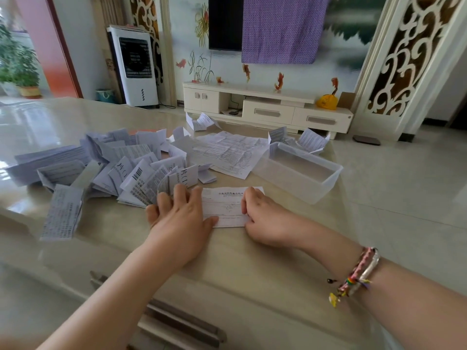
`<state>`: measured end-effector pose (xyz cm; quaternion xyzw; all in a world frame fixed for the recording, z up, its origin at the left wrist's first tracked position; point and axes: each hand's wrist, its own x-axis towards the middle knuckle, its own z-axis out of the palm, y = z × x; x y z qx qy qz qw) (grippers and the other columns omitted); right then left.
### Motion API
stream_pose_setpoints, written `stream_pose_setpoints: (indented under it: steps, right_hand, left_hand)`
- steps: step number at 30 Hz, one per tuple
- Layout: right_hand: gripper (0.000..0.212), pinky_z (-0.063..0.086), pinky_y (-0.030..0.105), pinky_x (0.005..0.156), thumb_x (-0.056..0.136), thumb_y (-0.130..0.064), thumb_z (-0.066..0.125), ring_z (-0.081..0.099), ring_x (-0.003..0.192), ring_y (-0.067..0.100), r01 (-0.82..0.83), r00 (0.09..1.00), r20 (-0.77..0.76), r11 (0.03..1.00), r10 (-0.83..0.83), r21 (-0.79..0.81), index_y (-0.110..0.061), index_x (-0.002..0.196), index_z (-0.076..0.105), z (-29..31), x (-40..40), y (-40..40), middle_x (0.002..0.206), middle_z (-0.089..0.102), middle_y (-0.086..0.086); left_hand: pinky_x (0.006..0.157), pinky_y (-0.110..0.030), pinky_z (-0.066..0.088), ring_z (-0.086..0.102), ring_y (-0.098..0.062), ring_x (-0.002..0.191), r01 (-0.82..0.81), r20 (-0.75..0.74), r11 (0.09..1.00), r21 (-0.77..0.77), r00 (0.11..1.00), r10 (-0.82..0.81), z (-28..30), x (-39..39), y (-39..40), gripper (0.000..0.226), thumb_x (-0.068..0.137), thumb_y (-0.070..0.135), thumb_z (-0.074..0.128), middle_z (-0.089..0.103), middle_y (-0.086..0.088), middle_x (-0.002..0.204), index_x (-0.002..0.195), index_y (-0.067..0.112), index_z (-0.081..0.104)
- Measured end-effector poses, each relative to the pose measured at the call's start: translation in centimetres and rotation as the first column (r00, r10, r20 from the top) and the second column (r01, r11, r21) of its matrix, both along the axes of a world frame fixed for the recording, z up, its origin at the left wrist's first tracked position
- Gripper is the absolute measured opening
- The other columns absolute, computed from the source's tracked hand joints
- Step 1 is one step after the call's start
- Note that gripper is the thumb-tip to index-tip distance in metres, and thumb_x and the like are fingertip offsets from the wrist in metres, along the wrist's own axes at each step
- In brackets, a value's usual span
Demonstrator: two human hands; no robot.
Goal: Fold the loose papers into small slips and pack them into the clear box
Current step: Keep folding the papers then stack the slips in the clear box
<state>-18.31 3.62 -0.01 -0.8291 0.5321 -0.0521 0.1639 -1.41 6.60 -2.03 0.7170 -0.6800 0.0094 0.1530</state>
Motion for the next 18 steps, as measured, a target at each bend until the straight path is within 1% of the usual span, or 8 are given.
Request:
stream_pose_setpoints:
  steps: [3,6,10,13,15,17,18]
  right_hand:
    - [0.016,0.038,0.034,0.092,0.089,-0.010,0.041,0.038,0.102,0.018,0.006,1.000,-0.009,1.000,-0.006,0.025,-0.016,0.100,0.032,0.1,0.0,-0.2,0.107,0.034,-0.002]
    - [0.016,0.036,0.032,0.090,0.089,-0.009,0.039,0.036,0.101,0.018,0.001,1.000,-0.013,1.000,-0.001,0.029,-0.015,0.101,0.032,0.1,0.1,-0.2,0.108,0.034,-0.001]
    - [0.015,0.037,0.032,0.092,0.089,-0.010,0.040,0.037,0.101,0.017,-0.007,1.000,-0.007,1.000,0.007,0.029,-0.015,0.100,0.032,0.1,0.0,-0.3,0.107,0.034,-0.001]
    - [0.015,0.037,0.031,0.086,0.088,-0.010,0.041,0.039,0.099,0.017,-0.007,1.000,0.020,1.000,0.006,0.015,-0.016,0.100,0.033,0.1,-0.1,-0.2,0.105,0.036,-0.002]
    - [0.014,0.037,0.029,0.080,0.088,-0.010,0.041,0.041,0.094,0.016,-0.010,0.999,0.049,1.000,0.011,-0.017,-0.017,0.098,0.034,-0.1,-0.3,0.0,0.102,0.038,-0.003]
    - [0.014,0.037,0.028,0.077,0.088,-0.012,0.043,0.043,0.090,0.014,-0.020,0.997,0.078,0.998,0.024,-0.057,-0.019,0.097,0.036,-0.2,-0.4,0.0,0.097,0.039,-0.006]
    - [0.013,0.037,0.028,0.075,0.088,-0.014,0.044,0.044,0.086,0.012,-0.021,0.995,0.094,0.998,0.027,-0.068,-0.020,0.097,0.037,-0.3,-0.5,0.0,0.094,0.039,-0.009]
  left_hand:
    - [0.100,-0.042,0.022,0.027,-0.028,0.116,-0.040,-0.022,0.999,0.009,0.999,0.040,0.1,1.3,0.4,0.058,0.095,0.055,0.038,0.023,0.000,0.122,0.142,0.031,0.015]
    - [0.101,-0.042,0.022,0.027,-0.028,0.117,-0.050,-0.029,0.999,0.017,0.998,0.051,-0.2,1.5,0.7,0.059,0.095,0.056,0.035,0.022,-0.001,0.124,0.143,0.031,0.012]
    - [0.102,-0.043,0.022,0.028,-0.028,0.119,-0.061,-0.050,0.998,0.031,0.997,0.062,-0.3,1.9,0.7,0.059,0.095,0.054,0.037,0.024,0.000,0.127,0.144,0.031,0.013]
    - [0.104,-0.042,0.021,0.027,-0.029,0.123,-0.053,-0.084,0.996,0.076,0.995,0.059,-0.2,2.3,0.8,0.057,0.097,0.050,0.038,0.024,0.000,0.133,0.145,0.032,0.012]
    - [0.103,-0.041,0.021,0.027,-0.028,0.121,-0.010,-0.106,0.997,0.071,0.994,0.018,-0.1,2.5,0.9,0.053,0.098,0.042,0.039,0.024,0.001,0.131,0.144,0.035,0.014]
    - [0.100,-0.038,0.021,0.026,-0.024,0.116,0.063,-0.120,0.998,-0.008,0.991,-0.064,0.0,2.8,0.9,0.054,0.097,0.029,0.041,0.023,0.005,0.127,0.144,0.040,0.016]
    - [0.098,-0.035,0.020,0.026,-0.020,0.114,0.117,-0.129,0.991,-0.058,0.984,-0.123,0.0,3.0,0.8,0.055,0.096,0.024,0.042,0.024,0.007,0.126,0.143,0.043,0.020]
